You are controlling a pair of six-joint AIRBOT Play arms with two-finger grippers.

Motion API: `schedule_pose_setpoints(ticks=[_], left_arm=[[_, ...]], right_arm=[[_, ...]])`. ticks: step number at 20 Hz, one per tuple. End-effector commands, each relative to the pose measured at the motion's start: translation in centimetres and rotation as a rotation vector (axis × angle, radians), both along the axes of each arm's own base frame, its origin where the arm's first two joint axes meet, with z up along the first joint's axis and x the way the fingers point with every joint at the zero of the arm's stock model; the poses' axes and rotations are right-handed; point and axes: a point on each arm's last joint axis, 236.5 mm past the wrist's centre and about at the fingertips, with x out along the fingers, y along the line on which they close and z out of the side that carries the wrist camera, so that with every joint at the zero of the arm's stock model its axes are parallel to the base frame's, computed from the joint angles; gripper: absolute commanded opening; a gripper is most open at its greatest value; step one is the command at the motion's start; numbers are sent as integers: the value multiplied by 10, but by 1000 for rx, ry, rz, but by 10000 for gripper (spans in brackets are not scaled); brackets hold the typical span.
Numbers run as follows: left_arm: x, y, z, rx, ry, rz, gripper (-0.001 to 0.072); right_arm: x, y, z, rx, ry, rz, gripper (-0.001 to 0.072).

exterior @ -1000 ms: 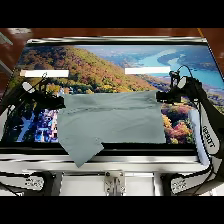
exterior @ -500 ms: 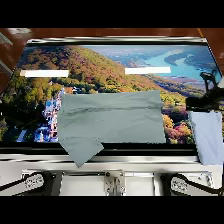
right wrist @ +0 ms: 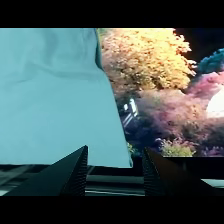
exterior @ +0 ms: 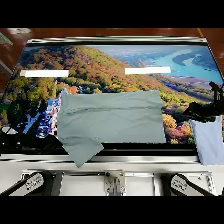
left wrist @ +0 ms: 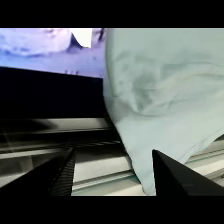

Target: Fold the shirts.

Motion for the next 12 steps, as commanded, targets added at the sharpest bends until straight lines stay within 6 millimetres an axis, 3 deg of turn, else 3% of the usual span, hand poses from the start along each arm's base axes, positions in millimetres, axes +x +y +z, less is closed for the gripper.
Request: schedule_pose_setpoints(ticks=[1,4,6,8,9,10,12], left_arm=[[4,-7,-10,14,-30,16,572],[7,-14,-14,29,-50,-4,571],[10,-24,-15,14,-63,2,480],[11,-27,-18,28,-63,14,292],[12,-27,-19,29,-60,21,128],[11,-28,-18,26,-55,22,41],[8,-30,-17,15,-46,12,40]], right_arm=[[4,0,1,9,-25,-13,467],[6,-2,1,3,-31,-20,467],[4,0,-3,8,-20,-22,467],[-4,3,-12,26,17,-38,468],[-14,7,-20,40,54,-36,471],[-27,15,-31,64,97,-19,674],[-58,34,-54,130,201,-4,692]])
